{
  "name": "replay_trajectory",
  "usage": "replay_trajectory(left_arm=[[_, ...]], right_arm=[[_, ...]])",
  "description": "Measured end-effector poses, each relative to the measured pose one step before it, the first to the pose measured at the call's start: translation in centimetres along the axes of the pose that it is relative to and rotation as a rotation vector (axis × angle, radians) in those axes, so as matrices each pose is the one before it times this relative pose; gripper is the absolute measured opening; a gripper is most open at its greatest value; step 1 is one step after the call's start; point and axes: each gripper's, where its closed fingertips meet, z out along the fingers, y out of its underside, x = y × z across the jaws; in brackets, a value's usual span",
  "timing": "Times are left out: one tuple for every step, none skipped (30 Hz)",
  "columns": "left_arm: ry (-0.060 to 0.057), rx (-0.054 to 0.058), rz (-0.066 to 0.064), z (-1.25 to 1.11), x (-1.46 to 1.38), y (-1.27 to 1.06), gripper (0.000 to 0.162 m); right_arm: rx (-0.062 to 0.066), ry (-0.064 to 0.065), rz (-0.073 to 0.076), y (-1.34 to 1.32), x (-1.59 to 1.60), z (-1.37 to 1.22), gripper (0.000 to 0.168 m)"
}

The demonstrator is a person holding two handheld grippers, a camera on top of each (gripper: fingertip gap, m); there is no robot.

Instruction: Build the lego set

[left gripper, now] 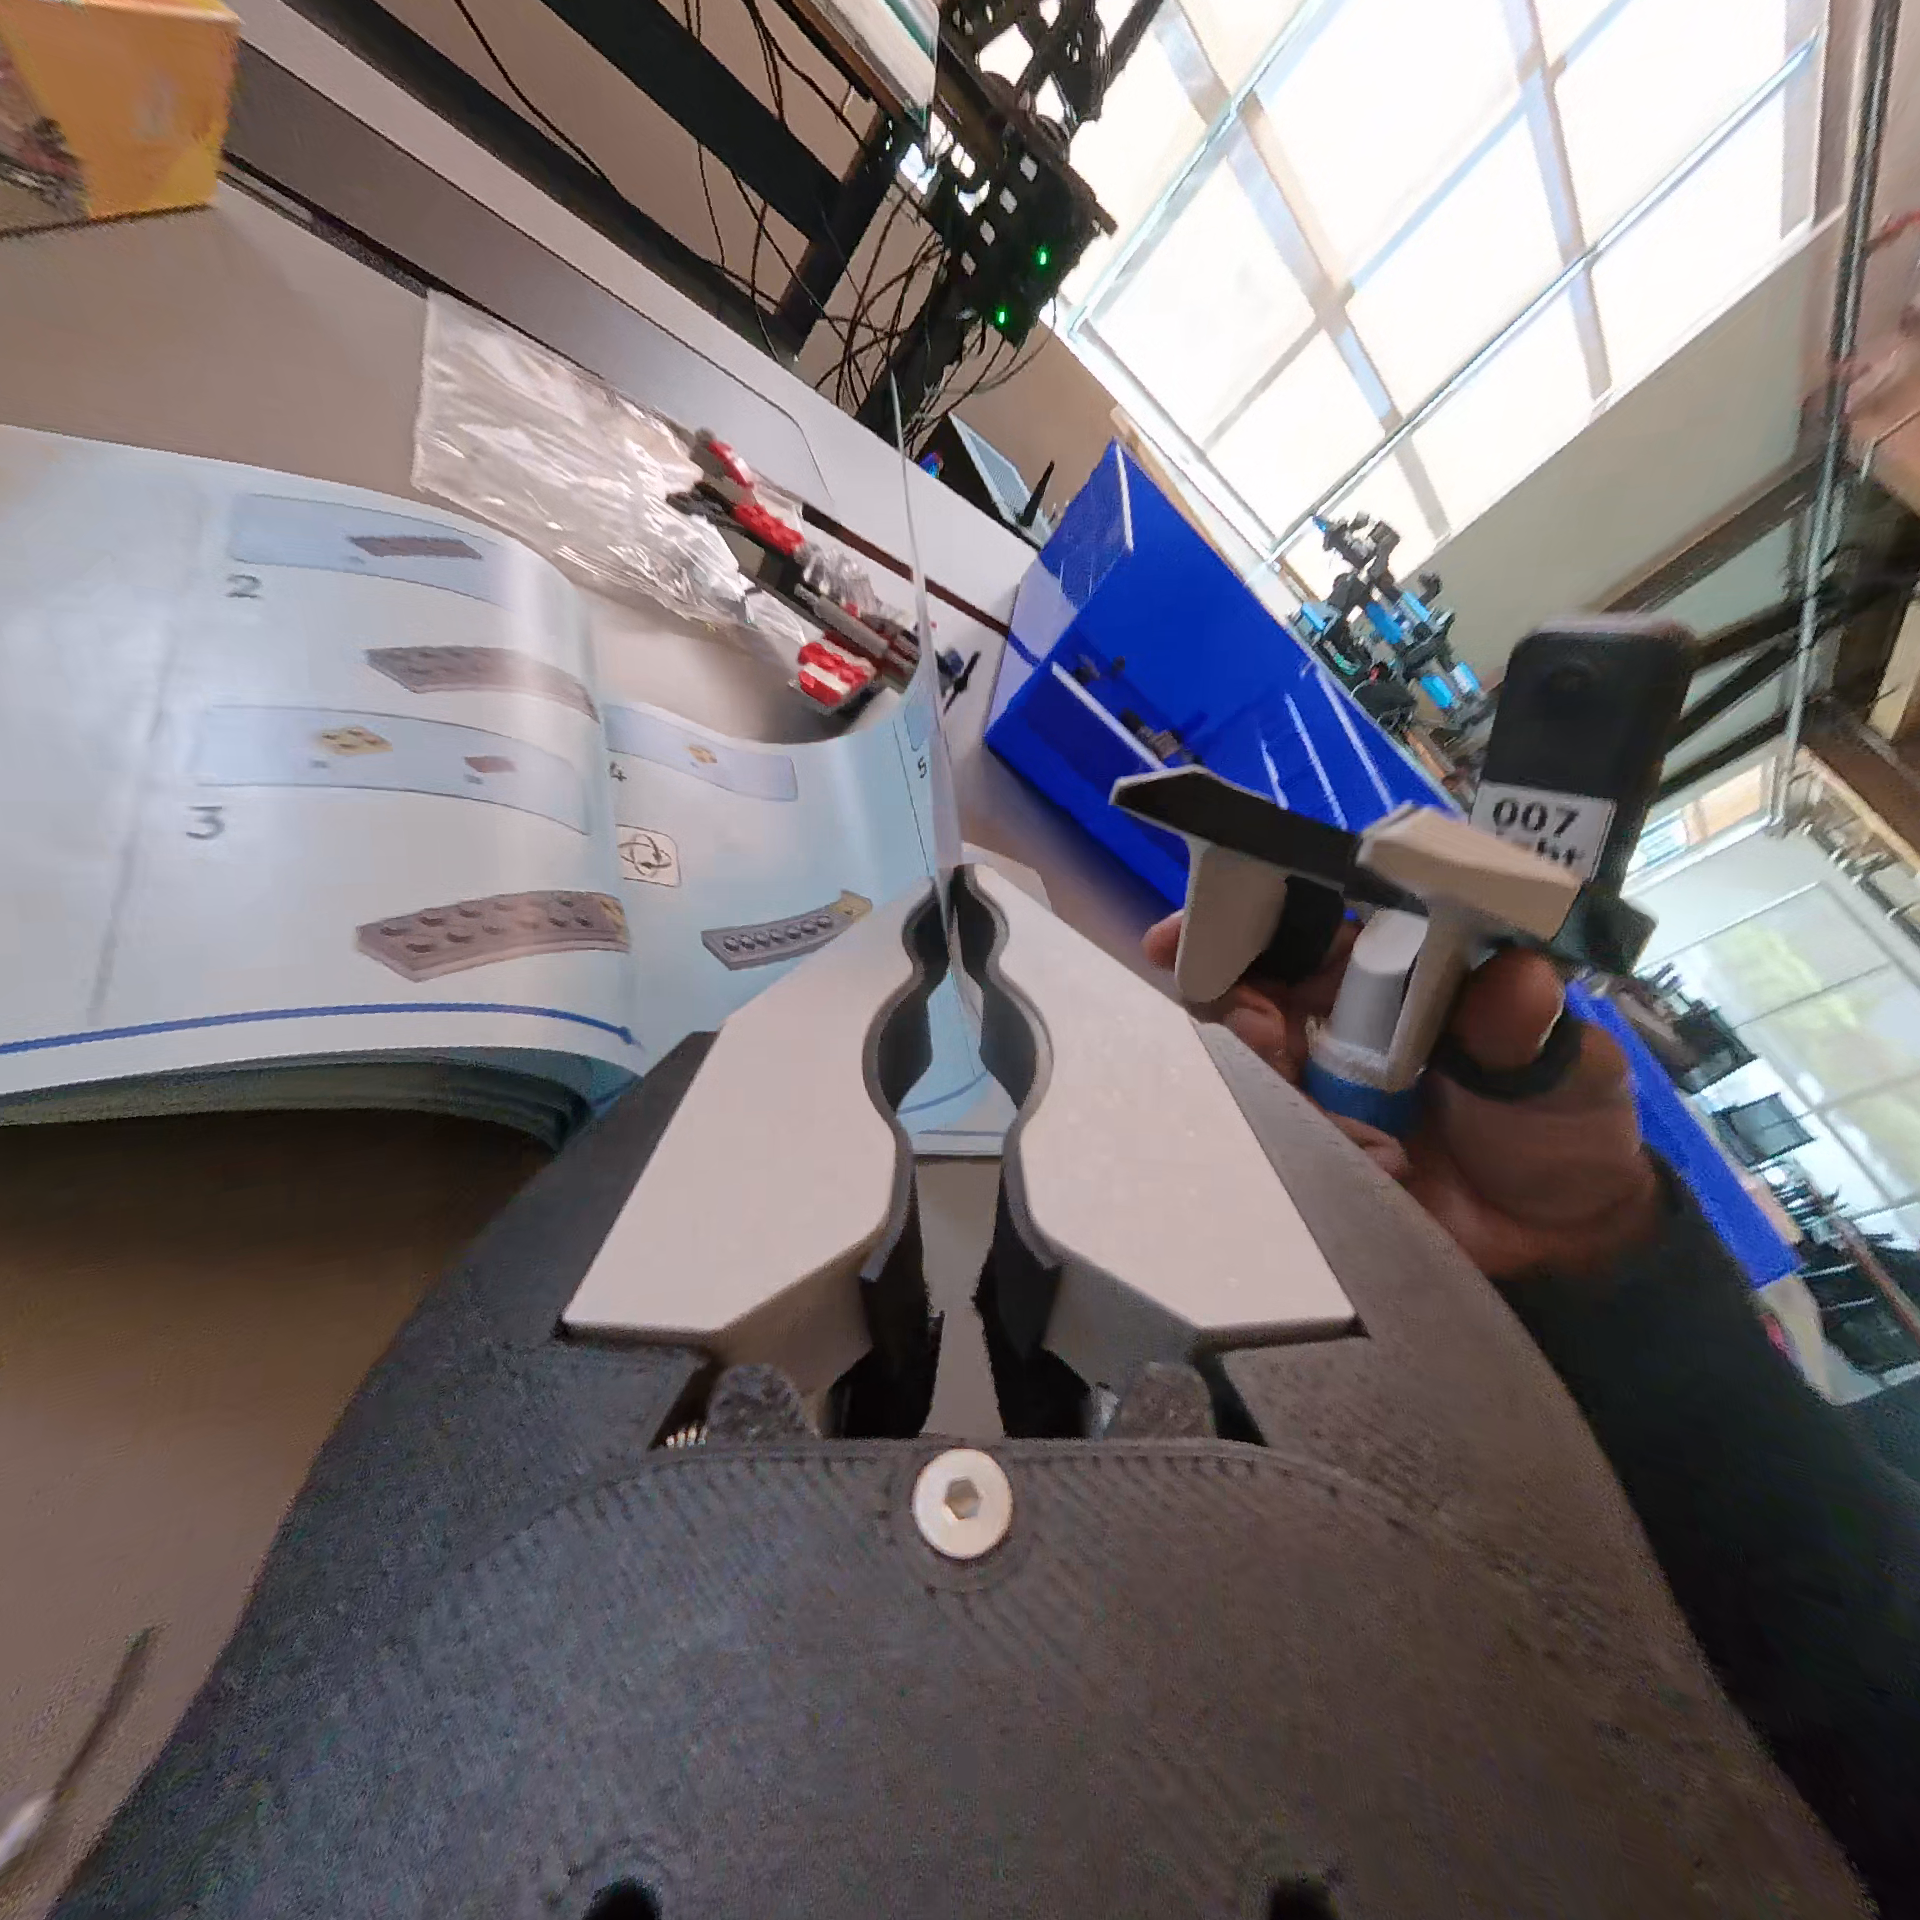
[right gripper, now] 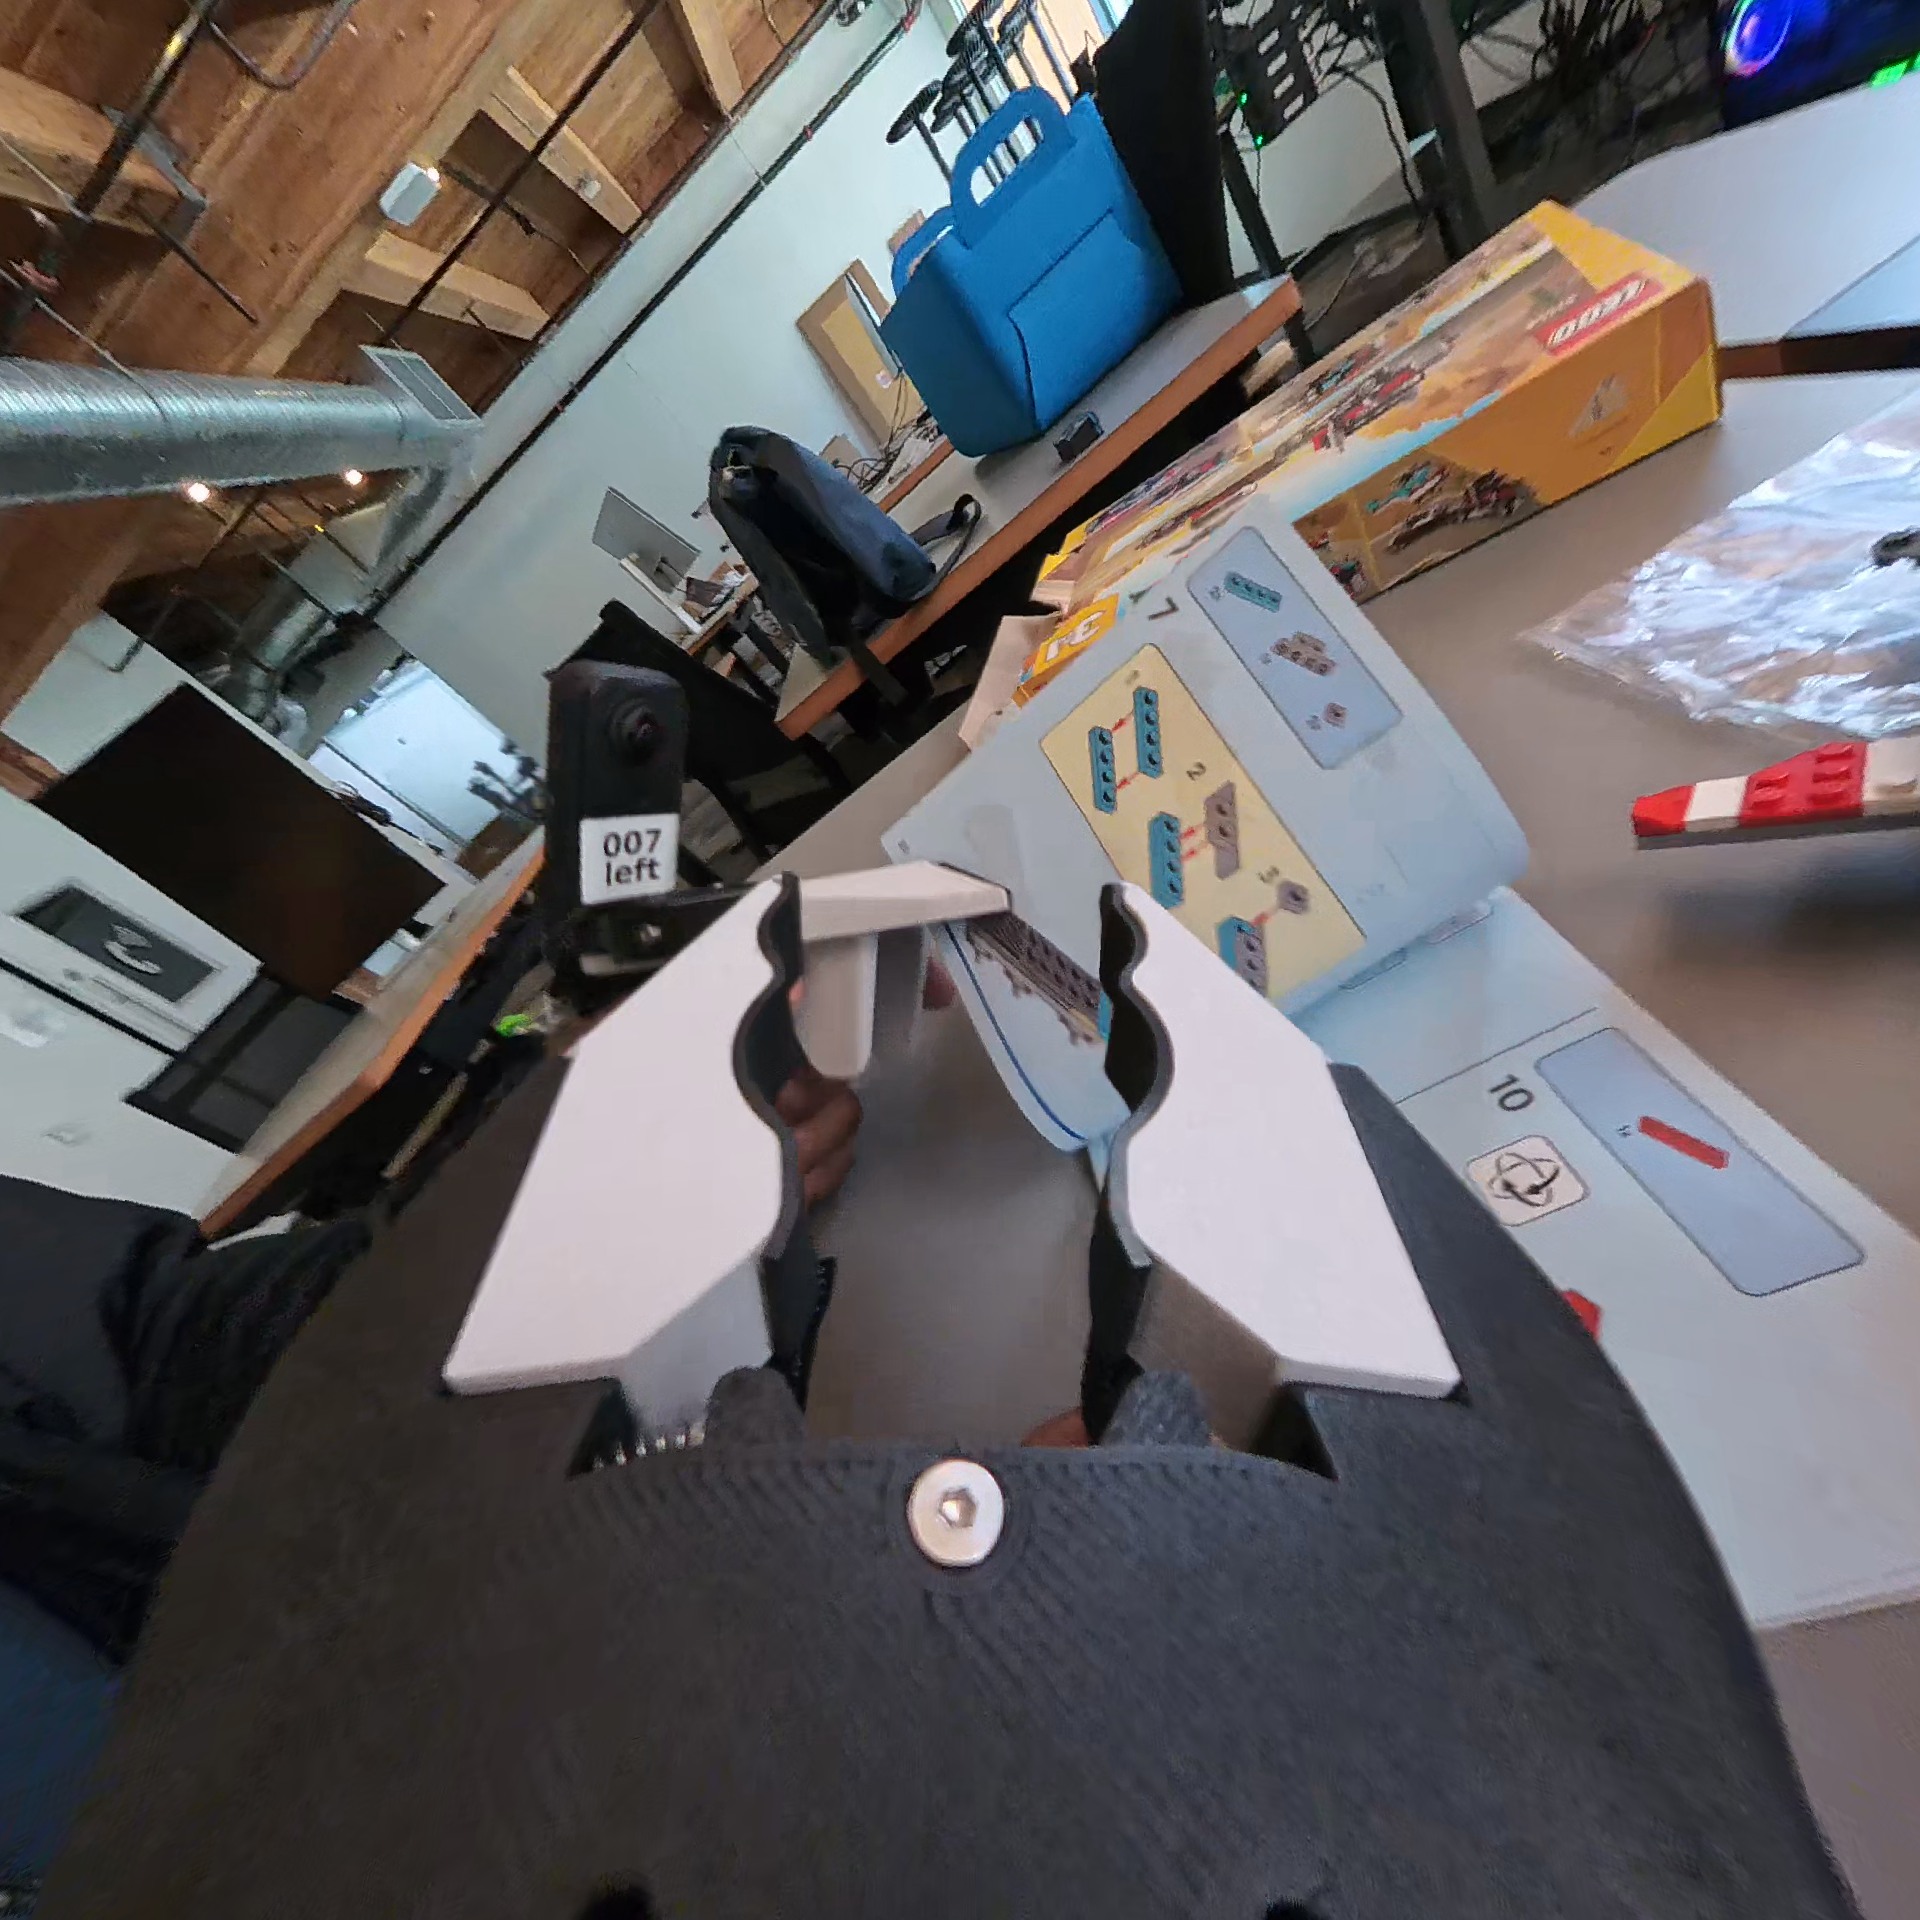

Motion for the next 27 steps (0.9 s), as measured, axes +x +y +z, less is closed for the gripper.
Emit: replay_trajectory(left_arm=[[0.0143, 0.0131, -0.0208, -0.305, -0.087, -0.533, 0.000], [0.0233, 0.0139, -0.0232, -0.327, 0.031, -0.617, 0.000], [0.0159, 0.0156, -0.0234, -0.338, -0.103, -0.700, 0.000], [0.0042, 0.0172, -0.0201, -0.359, -0.303, -0.736, 0.000], [0.0002, 0.0171, -0.0117, -0.368, -0.331, -0.731, 0.000], [-0.0048, 0.0139, -0.0024, -0.374, -0.396, -0.662, 0.000], [-0.0117, 0.0089, 0.0022, -0.371, -0.501, -0.533, 0.000], [-0.0121, 0.0064, 0.0021, -0.360, -0.535, -0.442, 0.000], [-0.0081, 0.0066, -0.0005, -0.351, -0.502, -0.382, 0.000], [-0.0075, 0.0067, -0.0057, -0.345, -0.511, -0.364, 0.000], [-0.0057, 0.0050, -0.0100, -0.331, -0.494, -0.329, 0.000], [-0.0033, 0.0022, -0.0105, -0.306, -0.466, -0.298, 0.000], [-0.0047, 0.0002, -0.0085, -0.289, -0.479, -0.288, 0.001], [-0.0090, 0.0013, -0.0057, -0.283, -0.536, -0.284, 0.001], [-0.0094, 0.0025, -0.0045, -0.256, -0.526, -0.290, 0.001], [-0.0075, 0.0016, -0.0050, -0.221, -0.472, -0.257, 0.001], [-0.0094, -0.0015, -0.0053, -0.177, -0.460, -0.169, 0.001], [-0.0123, -0.0046, -0.0033, -0.139, -0.483, -0.101, 0.001], [-0.0152, -0.0072, -0.0007, -0.120, -0.508, -0.049, 0.003], [-0.0193, -0.0102, 0.0004, -0.104, -0.555, 0.008, 0.006], [-0.0216, -0.0105, 0.0015, -0.097, -0.594, -0.003, 0.008], [-0.0215, -0.0083, 0.0026, -0.109, -0.587, -0.040, 0.010], [-0.0202, -0.0074, 0.0044, -0.125, -0.570, -0.073, 0.013], [-0.0221, -0.0088, 0.0095, -0.147, -0.562, -0.091, 0.015], [-0.0253, -0.0135, 0.0153, -0.174, -0.593, -0.054, 0.017], [-0.0256, -0.0190, 0.0177, -0.180, -0.601, -0.001, 0.023], [-0.0204, -0.0183, 0.0186, -0.213, -0.525, -0.018, 0.027]], right_arm=[[0.0013, 0.0042, -0.0248, 0.033, -0.024, -0.114, 0.058], [0.0019, 0.0018, -0.0170, 0.009, -0.051, -0.079, 0.059], [0.0005, -0.0006, -0.0117, 0.005, -0.082, -0.016, 0.059], [-0.0017, 0.0005, -0.0102, 0.009, -0.086, 0.048, 0.059], [-0.0045, 0.0090, -0.0119, 0.016, 0.007, 0.099, 0.059], [-0.0097, 0.0136, -0.0154, 0.067, 0.050, 0.173, 0.059], [-0.0135, 0.0138, -0.0187, 0.093, 0.034, 0.234, 0.059], [-0.0152, 0.0135, -0.0200, 0.088, 0.009, 0.298, 0.059], [-0.0160, 0.0106, -0.0205, 0.093, -0.038, 0.350, 0.059], [-0.0162, 0.0096, -0.0202, 0.078, -0.040, 0.382, 0.059], [-0.0160, 0.0097, -0.0176, 0.084, -0.005, 0.420, 0.059], [-0.0150, 0.0076, -0.0160, 0.073, -0.003, 0.454, 0.059], [-0.0141, 0.0041, -0.0139, 0.079, -0.020, 0.472, 0.059], [-0.0185, 0.0041, -0.0116, 0.145, 0.032, 0.478, 0.059], [-0.0231, 0.0088, -0.0122, 0.213, 0.137, 0.486, 0.059], [-0.0250, 0.0131, -0.0110, 0.256, 0.239, 0.465, 0.059], [-0.0251, 0.0142, -0.0079, 0.252, 0.283, 0.461, 0.059], [-0.0228, 0.0141, -0.0063, 0.201, 0.293, 0.419, 0.059], [-0.0211, 0.0134, -0.0054, 0.148, 0.282, 0.401, 0.059], [-0.0176, 0.0122, -0.0071, 0.054, 0.239, 0.368, 0.059], [-0.0166, 0.0113, -0.0079, 0.021, 0.208, 0.335, 0.059], [-0.0180, 0.0089, -0.0070, 0.040, 0.159, 0.336, 0.059], [-0.0182, 0.0087, -0.0060, 0.042, 0.172, 0.345, 0.059], [-0.0172, 0.0105, -0.0051, 0.041, 0.189, 0.326, 0.059], [-0.0171, 0.0108, -0.0040, 0.049, 0.208, 0.321, 0.059], [-0.0158, 0.0083, -0.0036, 0.047, 0.182, 0.319, 0.059], [-0.0131, 0.0051, -0.0017, 0.026, 0.144, 0.304, 0.059]])
